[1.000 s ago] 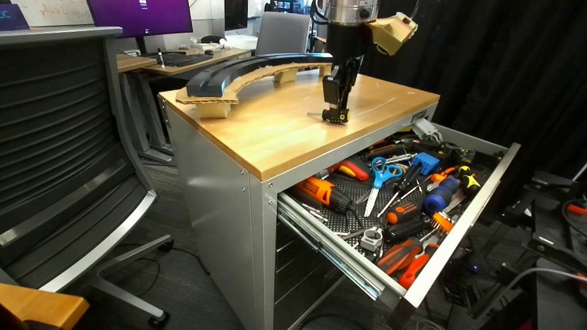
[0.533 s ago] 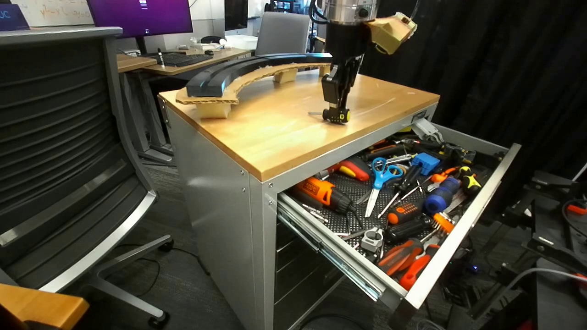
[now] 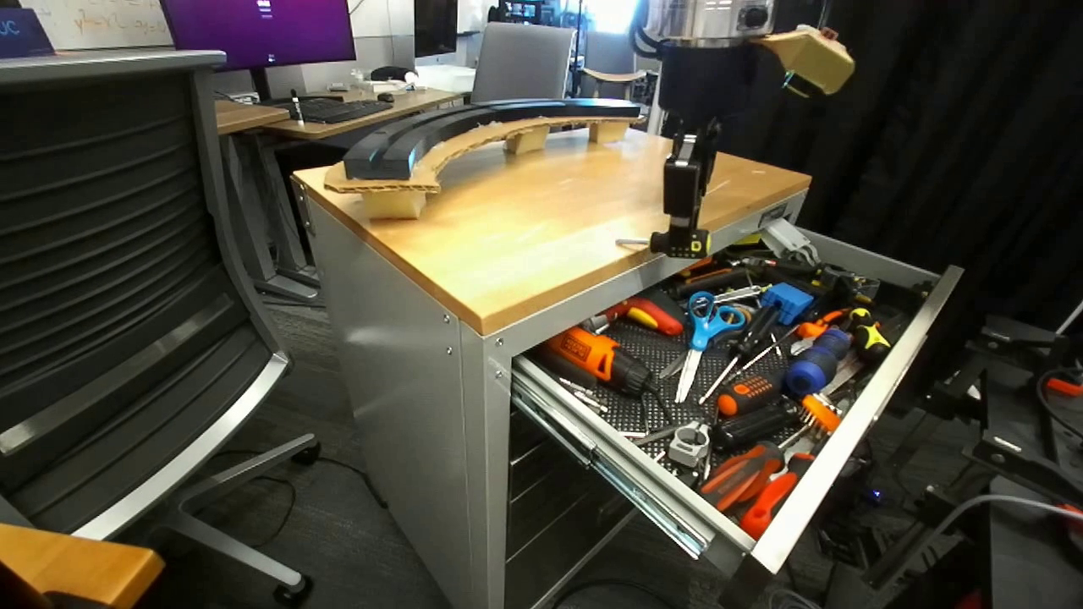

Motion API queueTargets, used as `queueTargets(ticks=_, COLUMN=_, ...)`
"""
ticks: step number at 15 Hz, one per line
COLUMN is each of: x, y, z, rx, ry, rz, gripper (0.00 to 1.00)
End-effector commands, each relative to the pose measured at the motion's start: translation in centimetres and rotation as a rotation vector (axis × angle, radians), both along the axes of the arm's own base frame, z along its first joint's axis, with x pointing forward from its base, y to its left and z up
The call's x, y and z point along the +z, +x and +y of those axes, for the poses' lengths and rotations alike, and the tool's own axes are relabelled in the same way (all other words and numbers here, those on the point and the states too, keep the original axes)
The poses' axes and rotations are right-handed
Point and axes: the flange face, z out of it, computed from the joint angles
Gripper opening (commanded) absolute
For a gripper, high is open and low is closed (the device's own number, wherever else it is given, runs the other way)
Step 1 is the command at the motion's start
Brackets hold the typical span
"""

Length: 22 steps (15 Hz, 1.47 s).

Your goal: Put the screw driver inside the drawer and close it

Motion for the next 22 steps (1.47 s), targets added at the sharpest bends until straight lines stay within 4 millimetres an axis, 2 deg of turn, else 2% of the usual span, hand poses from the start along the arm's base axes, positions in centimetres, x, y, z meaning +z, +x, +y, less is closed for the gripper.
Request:
queueTargets(ticks=1, x=0.3, y=-4.3, z=1.8, rx=0.164, ry=0.07, rz=0.076, gripper=0.18)
queueTargets(ticks=5, x=-0.8, y=-5.7, z=3.7, rx=0.323, ry=0.076, rz=0.148, gripper=0.18)
queueTargets(ticks=6, x=-1.0, y=-5.8, z=3.8, rx=0.337, ry=0.067, rz=0.156, gripper=0.59)
queueTargets(ticks=8, x=-1.1, y=-6.0, z=3.4, rx=0.348, ry=0.05, rz=0.176, gripper=0.67)
queueTargets(ticks=11, x=-1.7, y=-6.8, z=2.0, rx=0.32, ry=0.073, rz=0.243, gripper=0.9)
queueTargets(ticks=12, x=-2.6, y=-7.7, z=1.5, rx=0.306, ry=0.097, rz=0.305, gripper=0.98)
queueTargets(ticks=17, x=-6.7, y=-13.1, z=-1.3, rx=0.226, ry=0.196, rz=0.592, gripper=1.0)
queueTargets(ticks=18, x=-7.5, y=-13.9, z=-1.7, rx=0.193, ry=0.19, rz=0.616, gripper=0.75)
queueTargets(ticks=20, x=-8.8, y=-14.8, z=-2.0, rx=0.126, ry=0.156, rz=0.598, gripper=0.75)
queueTargets(ticks=22, x=-9.8, y=-15.3, z=-2.0, rx=0.082, ry=0.102, rz=0.568, gripper=0.58)
